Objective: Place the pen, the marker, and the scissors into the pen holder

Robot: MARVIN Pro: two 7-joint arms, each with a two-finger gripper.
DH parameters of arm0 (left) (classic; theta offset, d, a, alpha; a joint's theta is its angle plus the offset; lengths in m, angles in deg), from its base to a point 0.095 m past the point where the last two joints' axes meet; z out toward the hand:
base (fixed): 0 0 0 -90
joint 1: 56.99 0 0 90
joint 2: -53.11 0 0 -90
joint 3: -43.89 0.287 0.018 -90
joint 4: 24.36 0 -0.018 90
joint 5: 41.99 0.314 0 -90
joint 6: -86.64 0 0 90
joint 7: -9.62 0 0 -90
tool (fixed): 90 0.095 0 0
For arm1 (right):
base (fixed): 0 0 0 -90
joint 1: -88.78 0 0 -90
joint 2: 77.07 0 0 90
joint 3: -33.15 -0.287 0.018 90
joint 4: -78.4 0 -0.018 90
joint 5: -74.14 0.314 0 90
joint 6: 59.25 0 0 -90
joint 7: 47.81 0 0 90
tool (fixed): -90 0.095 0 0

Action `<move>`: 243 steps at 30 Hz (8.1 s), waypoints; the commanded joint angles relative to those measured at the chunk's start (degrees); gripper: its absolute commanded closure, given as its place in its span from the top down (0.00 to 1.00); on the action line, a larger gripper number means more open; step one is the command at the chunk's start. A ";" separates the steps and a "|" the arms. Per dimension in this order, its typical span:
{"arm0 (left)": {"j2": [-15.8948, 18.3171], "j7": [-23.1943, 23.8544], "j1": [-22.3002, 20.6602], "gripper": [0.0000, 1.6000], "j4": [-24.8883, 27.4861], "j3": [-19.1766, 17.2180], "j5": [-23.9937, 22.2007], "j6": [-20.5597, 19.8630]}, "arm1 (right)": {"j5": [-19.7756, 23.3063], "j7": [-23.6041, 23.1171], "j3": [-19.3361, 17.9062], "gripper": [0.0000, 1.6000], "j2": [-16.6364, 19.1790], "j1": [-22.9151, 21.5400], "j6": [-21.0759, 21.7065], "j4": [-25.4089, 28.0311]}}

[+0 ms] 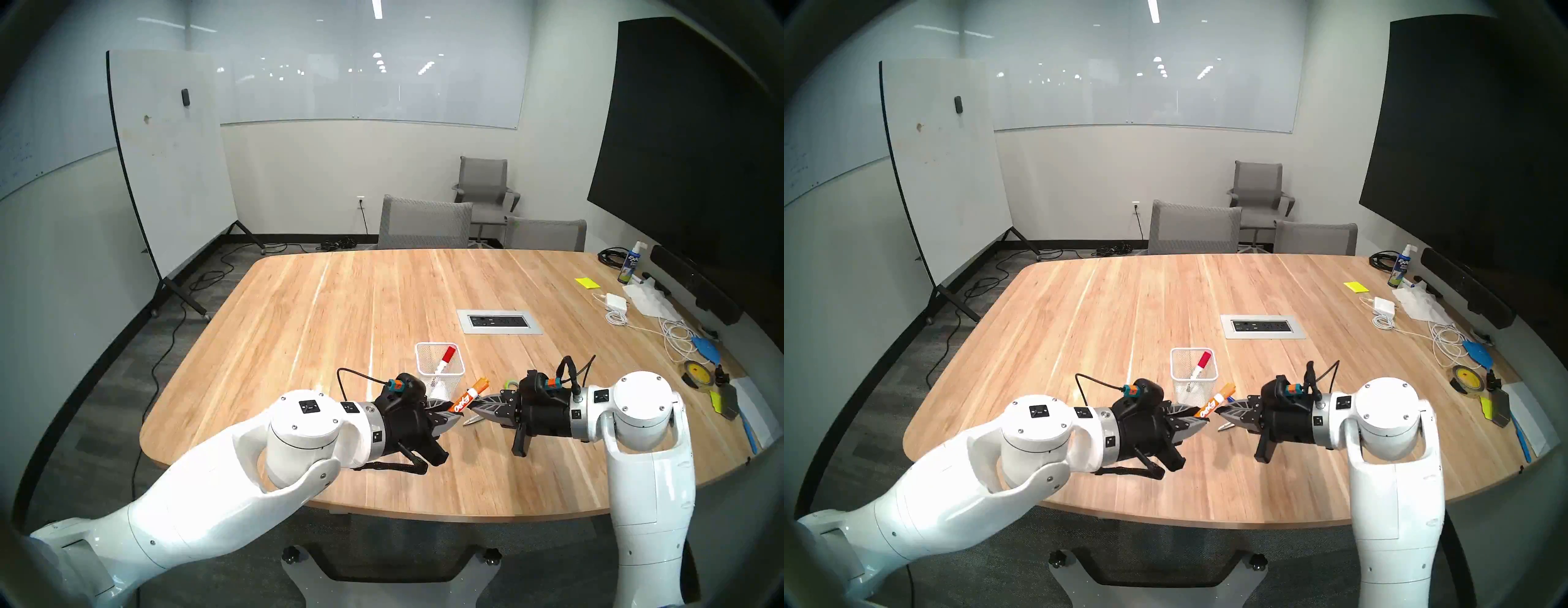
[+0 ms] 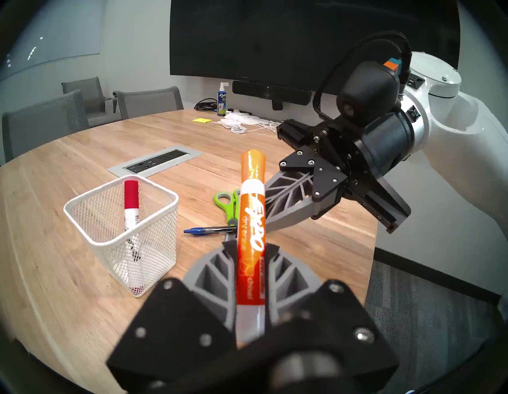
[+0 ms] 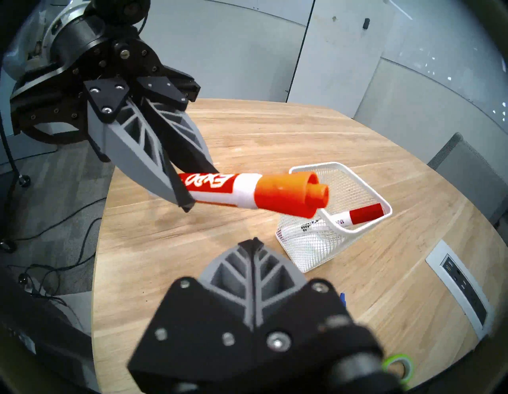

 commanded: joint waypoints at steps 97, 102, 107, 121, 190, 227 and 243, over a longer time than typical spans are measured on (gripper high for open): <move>2.21 -2.18 1.52 0.00 2.67 -0.47 -0.36 2.05 | 3.23 -3.11 -3.01 1.00 1.68 -1.41 -0.16 5.00; 2.46 -2.17 1.26 0.00 2.66 -0.19 0.07 2.46 | 5.31 -3.11 -3.08 1.00 3.40 -0.33 0.93 6.31; 2.33 -2.02 1.22 0.00 2.56 -0.15 0.42 2.62 | 9.15 -3.11 -2.52 1.00 7.06 -0.24 5.83 6.85; 1.59 -1.03 1.12 0.00 1.79 -0.20 1.30 3.06 | 21.38 -3.11 -0.37 1.00 15.79 -0.85 15.17 4.27; -1.84 0.02 -0.73 0.00 0.74 0.70 3.16 3.87 | 35.24 3.42 6.00 1.00 25.79 1.83 13.32 3.84; 0.81 -3.44 1.39 0.00 6.16 0.57 2.31 2.38 | 33.99 5.01 6.12 1.00 25.52 0.35 13.41 2.59; -0.46 -2.97 0.87 0.00 4.81 1.75 2.98 3.45 | 34.21 6.07 7.91 1.00 24.87 -0.54 14.61 3.15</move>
